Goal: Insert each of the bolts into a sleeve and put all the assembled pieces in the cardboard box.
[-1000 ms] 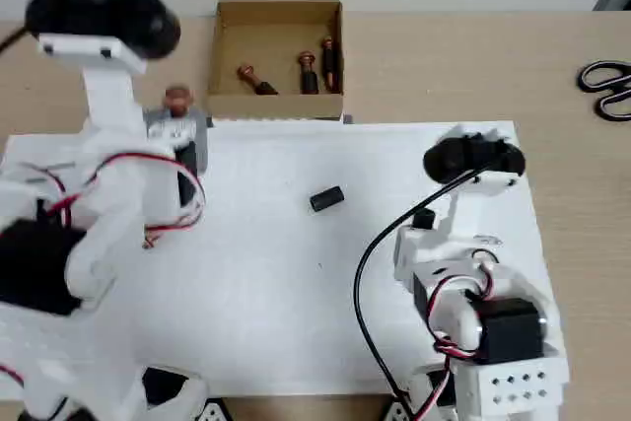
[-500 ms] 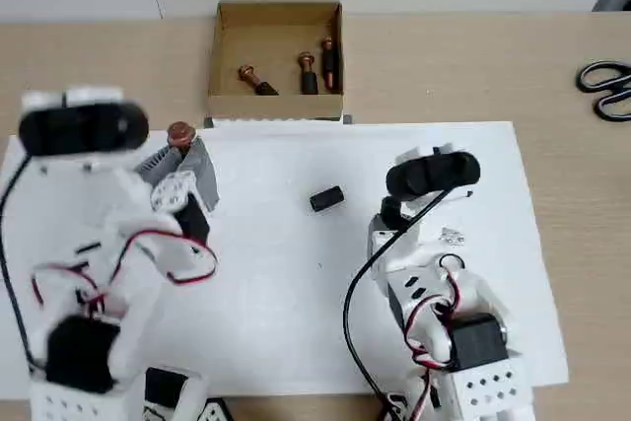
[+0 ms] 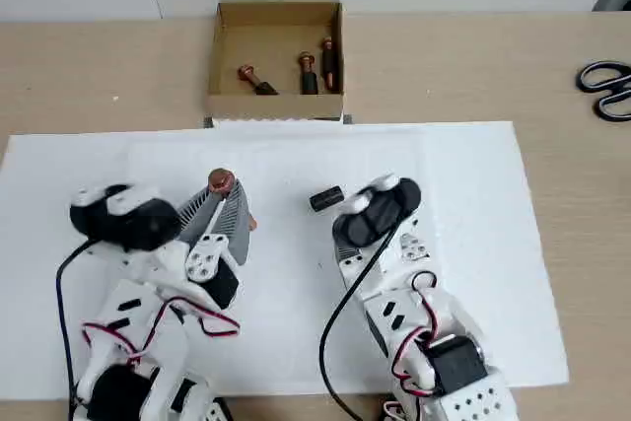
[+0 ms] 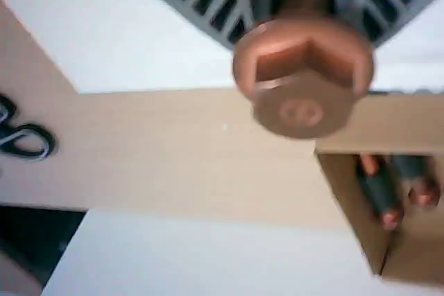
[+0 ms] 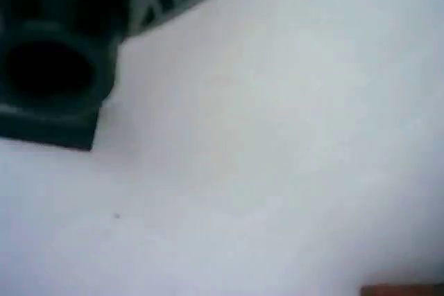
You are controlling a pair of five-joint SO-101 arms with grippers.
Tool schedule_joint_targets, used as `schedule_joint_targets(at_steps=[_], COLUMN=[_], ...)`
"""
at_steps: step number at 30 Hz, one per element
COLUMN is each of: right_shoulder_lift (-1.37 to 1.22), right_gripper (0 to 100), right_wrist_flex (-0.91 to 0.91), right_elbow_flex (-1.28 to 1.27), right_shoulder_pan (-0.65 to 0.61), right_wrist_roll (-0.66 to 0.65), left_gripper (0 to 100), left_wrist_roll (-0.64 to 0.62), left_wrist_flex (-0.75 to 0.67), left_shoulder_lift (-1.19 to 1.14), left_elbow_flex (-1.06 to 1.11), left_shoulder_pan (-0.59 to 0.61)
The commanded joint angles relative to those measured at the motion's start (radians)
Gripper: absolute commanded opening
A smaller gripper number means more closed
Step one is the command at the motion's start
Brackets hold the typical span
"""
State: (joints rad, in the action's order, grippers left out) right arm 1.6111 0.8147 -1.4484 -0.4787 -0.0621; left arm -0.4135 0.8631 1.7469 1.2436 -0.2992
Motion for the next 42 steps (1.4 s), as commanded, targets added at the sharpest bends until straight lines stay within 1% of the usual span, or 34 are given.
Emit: schedule_joint_targets(at_steps=[1, 3, 5, 9, 14, 16, 20, 25, 27, 33, 38, 42], right_shoulder_lift=[0.116, 0.18, 0.211, 0.194, 0.194, 0.194, 0.194, 0.194, 0.194, 0.194, 0.194, 0.194], right_gripper=[0.2, 0.2, 0.2, 0.2, 0.2, 0.2, 0.2, 0.2, 0.2, 0.2, 0.2, 0.2], right_wrist_flex=[-0.025, -0.025, -0.024, -0.03, -0.031, -0.033, -0.033, -0.035, -0.047, -0.104, -0.105, -0.105], right_elbow_flex=[-0.028, -0.063, -0.086, -0.097, -0.098, -0.098, -0.092, -0.091, -0.091, -0.091, -0.089, -0.089], right_shoulder_pan=[-0.035, -0.058, -0.085, -0.124, -0.157, -0.165, -0.202, -0.237, -0.237, -0.234, -0.236, -0.236], right_wrist_roll=[-0.068, -0.1, -0.126, -0.124, -0.129, -0.129, -0.129, -0.13, -0.13, -0.13, -0.13, -0.13], left_gripper=[1, 1, 1, 1, 1, 1, 1, 1, 1, 1, 1, 1], left_wrist_roll=[-0.005, -0.014, -0.049, -0.1, -0.18, -0.193, -0.195, -0.195, -0.195, -0.195, -0.192, -0.192], left_wrist_flex=[-0.032, -0.032, -0.032, -0.037, -0.084, -0.107, -0.124, -0.124, -0.124, -0.117, -0.118, -0.12], left_shoulder_lift=[0.043, 0.051, 0.051, 0.049, 0.046, 0.049, 0.051, 0.051, 0.051, 0.046, 0.051, 0.051], left_elbow_flex=[0.001, 0.001, 0.001, 0.002, 0.012, 0.042, 0.074, 0.077, 0.077, 0.079, 0.12, 0.133], left_shoulder_pan=[-0.006, -0.008, -0.008, -0.012, -0.014, -0.014, -0.021, -0.101, -0.123, -0.13, -0.176, -0.178])
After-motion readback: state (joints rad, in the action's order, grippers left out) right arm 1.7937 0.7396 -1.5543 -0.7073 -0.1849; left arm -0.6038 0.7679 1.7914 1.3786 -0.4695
